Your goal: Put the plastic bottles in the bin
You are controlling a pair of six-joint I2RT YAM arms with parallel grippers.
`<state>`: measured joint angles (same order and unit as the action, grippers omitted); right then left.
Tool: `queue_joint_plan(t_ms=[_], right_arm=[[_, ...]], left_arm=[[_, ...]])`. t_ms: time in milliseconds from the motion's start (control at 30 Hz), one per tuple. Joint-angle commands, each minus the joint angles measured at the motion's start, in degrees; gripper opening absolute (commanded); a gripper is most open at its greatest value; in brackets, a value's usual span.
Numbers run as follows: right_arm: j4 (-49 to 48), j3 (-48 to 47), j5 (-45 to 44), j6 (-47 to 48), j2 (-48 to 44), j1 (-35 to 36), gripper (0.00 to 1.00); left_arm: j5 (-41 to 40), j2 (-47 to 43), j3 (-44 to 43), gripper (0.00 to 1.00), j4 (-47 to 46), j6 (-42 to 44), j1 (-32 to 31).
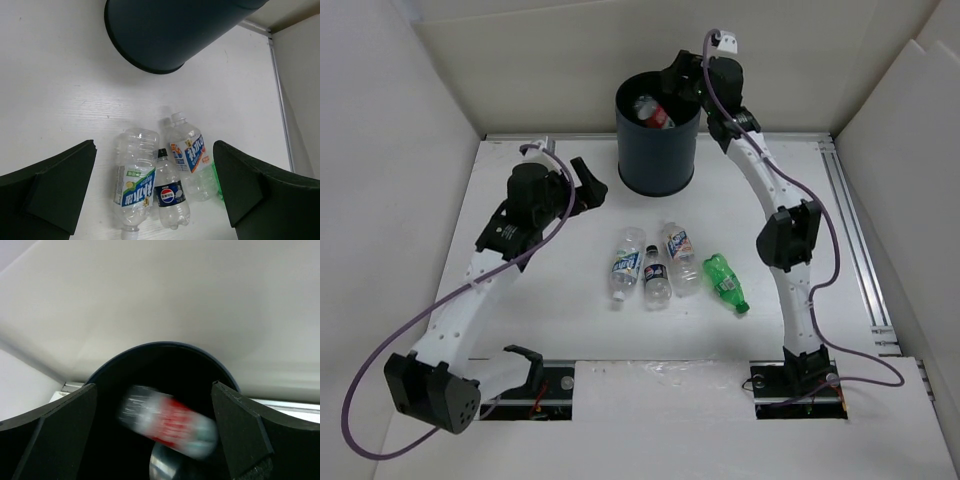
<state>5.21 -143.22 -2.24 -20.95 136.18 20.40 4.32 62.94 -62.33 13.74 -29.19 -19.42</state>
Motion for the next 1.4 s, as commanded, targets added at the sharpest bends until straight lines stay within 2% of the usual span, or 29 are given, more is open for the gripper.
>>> queue_joint_plan(t_ms=[0,33,100,133,167,267,333,367,400,433,533,633,767,867,933,967,1067,1100,1200,1233,1300,1367], right_arm=[[1.3,0.4,-5.0,3.5,-10.2,1.3,1.0],[3.2,1.9,-7.2,3.5,-12.0,2.0,1.0],[4.4,10.6,-9.8,3.5,-19.2,3.1,1.0],[5.6,13.4,-14.2,3.5,-21.5,4.0,1.0],[9.0,18.7,-17.1,3.5,-23.7,6.3,1.0],[11.0,28.9,-21.9,2.8,-33.1,10.5,1.0],[9.0,45.6,-18.3,1.4,-40.8,11.6,1.0],[8.9,45.7,-17.5,1.4,-43.3,11.6,1.0],[7.0,52.8,-16.4,-0.1,-47.6,12.5,1.0],[6.3,55.8,-15.6,-0.7,-49.6,13.1,1.0],[4.7,63.9,-13.1,-2.1,-54.3,14.5,1.0],[4.7,67.5,-13.1,-2.1,-57.9,16.4,1.0],[5.3,70.0,-13.1,-2.1,-61.6,17.0,1.0],[5.3,71.4,-13.1,-2.1,-63.0,17.5,1.0],[5.3,72.0,-13.1,-2.1,-63.9,17.5,1.0],[5.3,72.6,-12.5,-2.1,-64.6,17.5,1.0],[5.3,73.3,-12.0,-2.1,-65.2,18.0,1.0],[5.3,73.8,-12.0,-2.1,-65.7,18.5,1.0],[5.3,74.3,-11.3,-2.1,-65.7,19.1,1.0],[5.3,74.9,-10.3,-2.1,-65.7,19.1,1.0],[4.0,75.5,-6.1,-1.3,-65.7,19.1,1.0],[0.7,77.2,-1.1,-0.5,-65.7,19.1,1.0]], left_arm=[[2.4,4.0,1.8,1.0,-3.4,1.5,-0.1],[2.5,5.3,1.8,1.0,-3.4,1.5,-0.1],[3.8,9.6,3.1,1.0,-5.0,0.9,-0.1],[5.7,11.2,3.1,1.0,-5.6,0.4,-0.1],[5.7,13.1,3.1,1.0,-5.6,-0.2,-0.6],[3.2,19.5,2.6,1.0,-4.8,-1.2,-3.5],[3.2,22.5,2.6,1.0,-5.4,-1.9,-5.8],[2.5,23.3,2.0,1.0,-5.4,-1.9,-6.3],[1.9,24.9,2.0,1.0,-5.4,-2.7,-6.9],[1.4,25.8,2.0,1.0,-5.4,-3.3,-6.9],[0.0,28.4,2.0,1.0,-5.4,-3.9,-7.4],[-1.2,31.9,2.0,1.0,-5.9,-3.9,-8.1],[-4.1,39.0,-0.8,1.0,-5.2,-5.0,-10.7],[-8.1,42.0,-3.6,0.94,-3.5,-7.1,-12.6],[-11.2,43.4,-3.6,0.85,-1.8,-9.6,-12.6],[-12.7,43.4,-3.6,0.72,-1.8,-10.4,-12.6],[-16.7,43.4,-3.6,0.48,1.2,-13.2,-12.1],[-17.4,43.4,-3.6,0.35,1.2,-13.2,-12.0],[-17.9,42.1,-1.9,0.18,1.7,-14.9,-10.7],[-19.1,40.7,-1.9,0.05,2.5,-15.5,-10.7],[-22.1,38.1,-1.2,0.0,3.9,-16.1,-10.7],[-22.6,32.4,-0.5,0.0,3.9,-16.9,-10.2]])
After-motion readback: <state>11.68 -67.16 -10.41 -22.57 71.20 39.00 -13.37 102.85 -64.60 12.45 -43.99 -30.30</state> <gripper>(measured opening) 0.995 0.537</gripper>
